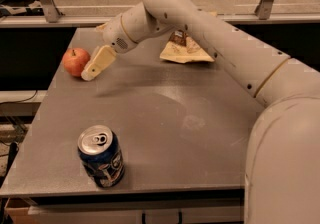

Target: Pick apple

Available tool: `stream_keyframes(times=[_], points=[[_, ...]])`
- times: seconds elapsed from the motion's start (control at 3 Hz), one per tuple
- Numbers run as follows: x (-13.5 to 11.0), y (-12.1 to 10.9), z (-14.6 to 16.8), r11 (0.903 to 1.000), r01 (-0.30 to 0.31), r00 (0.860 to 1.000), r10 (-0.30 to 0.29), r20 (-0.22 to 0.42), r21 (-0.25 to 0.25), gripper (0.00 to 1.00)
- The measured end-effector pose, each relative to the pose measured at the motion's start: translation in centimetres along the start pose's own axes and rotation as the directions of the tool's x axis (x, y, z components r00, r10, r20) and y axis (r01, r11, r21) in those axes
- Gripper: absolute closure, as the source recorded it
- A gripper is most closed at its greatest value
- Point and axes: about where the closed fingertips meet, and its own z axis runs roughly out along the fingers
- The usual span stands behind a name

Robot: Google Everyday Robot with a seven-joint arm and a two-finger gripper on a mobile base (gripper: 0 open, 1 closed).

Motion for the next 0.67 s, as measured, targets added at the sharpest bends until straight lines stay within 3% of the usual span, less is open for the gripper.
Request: stream_keyframes(times=[0.67], points=[[-0.3,1.3,5.0,0.9974,-0.043,0.998,0.046,0.046,-0.058,0.0]])
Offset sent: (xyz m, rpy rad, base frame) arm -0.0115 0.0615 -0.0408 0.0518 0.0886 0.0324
